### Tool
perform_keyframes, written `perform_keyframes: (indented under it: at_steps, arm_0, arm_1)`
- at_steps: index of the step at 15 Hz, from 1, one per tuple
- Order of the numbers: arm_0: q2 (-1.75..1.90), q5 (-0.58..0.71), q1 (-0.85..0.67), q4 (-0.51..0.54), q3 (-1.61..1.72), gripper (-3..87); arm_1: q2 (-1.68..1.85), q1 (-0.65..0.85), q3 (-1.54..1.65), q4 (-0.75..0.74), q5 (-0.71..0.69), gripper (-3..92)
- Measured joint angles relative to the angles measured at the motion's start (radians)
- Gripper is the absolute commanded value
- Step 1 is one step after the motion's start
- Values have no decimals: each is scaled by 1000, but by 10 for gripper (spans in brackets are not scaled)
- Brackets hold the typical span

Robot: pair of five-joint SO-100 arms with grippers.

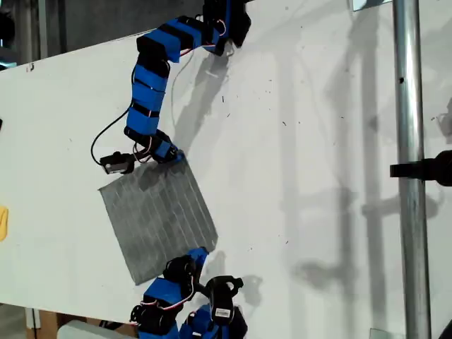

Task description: Grasp corners of a towel and fold twice.

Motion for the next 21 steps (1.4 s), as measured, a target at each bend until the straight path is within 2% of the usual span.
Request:
perform_keyframes:
  at_steps: [2, 4, 8, 10, 11, 13, 18, 19, 20, 21]
  arm_0:
    - [2, 34, -8, -5, 32, 224]
    - [6, 120, -49, -28, 84, 285]
    - [-63, 272, -187, -72, 190, 281]
    - [-135, 290, -256, -144, 284, 272]
    - [-166, 290, -275, -212, 348, 272]
    - [-270, 273, -278, -299, 377, 269]
    - [-491, 169, -276, -414, 390, 222]
    - [-492, 161, -276, -426, 405, 157]
    - [-492, 147, -276, -434, 416, -5]
    - [-491, 147, -276, -440, 423, -28]
  arm_1:
    - [0, -6, 0, 0, 0, -3]
    - [0, -9, 0, 0, 0, -3]
    - [0, -23, 0, -3, 0, -3]
    - [0, -32, 0, -6, 2, -3]
    - [0, -37, 0, -6, 3, -3]
    - [0, -40, 0, -6, 6, -3]
    - [0, -41, 0, -6, 12, -3]
    - [0, -44, 0, -6, 17, -3]
    - [0, -46, 0, -6, 18, -3]
    - [0, -46, 0, -6, 21, -3]
